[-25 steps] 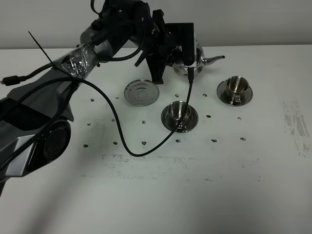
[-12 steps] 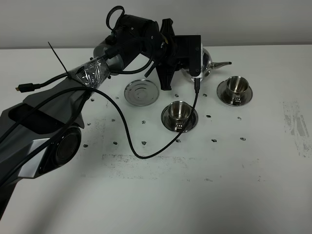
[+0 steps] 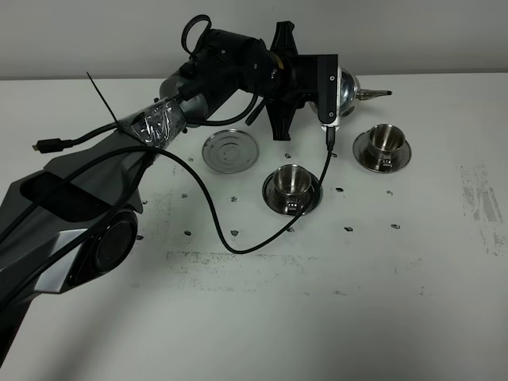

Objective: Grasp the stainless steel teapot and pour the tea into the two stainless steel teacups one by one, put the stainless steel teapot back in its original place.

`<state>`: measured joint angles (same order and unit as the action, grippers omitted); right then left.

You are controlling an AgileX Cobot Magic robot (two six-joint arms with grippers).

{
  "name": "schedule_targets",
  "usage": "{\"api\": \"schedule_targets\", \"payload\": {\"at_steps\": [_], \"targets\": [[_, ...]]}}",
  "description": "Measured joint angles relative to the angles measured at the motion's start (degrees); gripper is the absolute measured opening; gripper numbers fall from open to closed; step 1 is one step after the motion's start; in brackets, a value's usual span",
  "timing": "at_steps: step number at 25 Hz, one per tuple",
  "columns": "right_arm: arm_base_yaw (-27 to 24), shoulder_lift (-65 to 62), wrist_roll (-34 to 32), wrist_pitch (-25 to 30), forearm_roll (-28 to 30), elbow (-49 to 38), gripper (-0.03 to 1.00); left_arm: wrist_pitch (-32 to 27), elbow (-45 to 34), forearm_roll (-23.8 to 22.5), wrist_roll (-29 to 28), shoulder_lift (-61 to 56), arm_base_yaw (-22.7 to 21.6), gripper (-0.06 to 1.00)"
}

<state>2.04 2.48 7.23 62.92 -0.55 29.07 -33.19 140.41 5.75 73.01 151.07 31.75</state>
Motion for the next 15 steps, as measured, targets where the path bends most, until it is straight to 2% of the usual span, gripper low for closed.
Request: {"api": "schedule_targets", "payload": {"at_steps": [15], "targets": [[0.00, 0.00, 0.06, 0.00, 0.00, 0.00, 0.50, 5.46, 0.27, -0.04, 0.42, 3.51, 0.74, 0.19]]}}
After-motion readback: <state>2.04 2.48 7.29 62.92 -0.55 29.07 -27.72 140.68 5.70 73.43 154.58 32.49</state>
